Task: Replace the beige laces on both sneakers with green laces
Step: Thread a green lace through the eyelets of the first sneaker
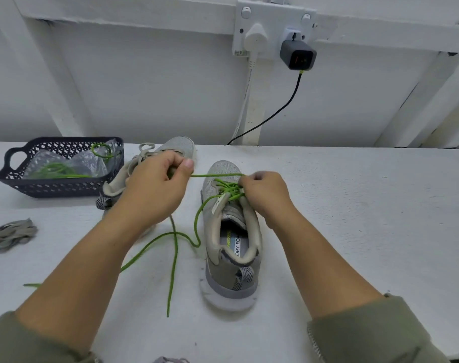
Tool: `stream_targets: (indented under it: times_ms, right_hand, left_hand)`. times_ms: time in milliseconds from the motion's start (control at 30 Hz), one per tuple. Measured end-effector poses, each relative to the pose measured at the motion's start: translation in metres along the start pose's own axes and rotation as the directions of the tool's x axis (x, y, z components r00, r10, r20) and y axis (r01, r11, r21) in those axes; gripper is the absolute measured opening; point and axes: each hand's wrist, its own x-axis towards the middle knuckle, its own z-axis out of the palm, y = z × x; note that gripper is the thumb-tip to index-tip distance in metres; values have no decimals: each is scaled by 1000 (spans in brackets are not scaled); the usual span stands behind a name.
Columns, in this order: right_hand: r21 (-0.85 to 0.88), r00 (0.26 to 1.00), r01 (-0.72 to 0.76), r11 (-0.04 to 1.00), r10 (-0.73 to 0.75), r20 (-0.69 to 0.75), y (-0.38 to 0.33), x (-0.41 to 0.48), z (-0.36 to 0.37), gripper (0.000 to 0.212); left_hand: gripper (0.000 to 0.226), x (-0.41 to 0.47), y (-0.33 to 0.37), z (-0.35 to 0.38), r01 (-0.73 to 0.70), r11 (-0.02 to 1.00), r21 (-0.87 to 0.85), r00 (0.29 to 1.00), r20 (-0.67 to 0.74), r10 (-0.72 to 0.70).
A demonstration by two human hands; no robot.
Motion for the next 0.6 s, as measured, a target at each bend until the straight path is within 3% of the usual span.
stream_targets:
  times_ms: [67,167,233,333,467,600]
  right_hand:
    - [-29,998,8,1000,-6,68,3,-1,-1,9]
    - [-175,918,384,907,-354,179,-8,-7,-7,35]
    - [-191,843,525,829,-476,252,-15,-7,-8,35]
    - [-242,832,550,799,-499,243,-15,-5,-12,34]
    - [-325,875,484,812,-451,174,-10,-12,-28,52]
    - [-387,812,581,716,-539,222,-15,-26,-31,39]
  left_hand:
    - [22,0,-4,2,47,998,-46,998,42,-45]
    - [18,-1,-2,10,67,991,-116,992,113,-54]
    - [20,-2,0,13,53,986,-156,990,137,-32]
    - [19,-3,4,14,15,986,-165,992,129,6]
    - [12,0,1,18,20,999,-41,999,-25,-21]
    - [5,-7,7,24,-47,998,48,997,-53,49]
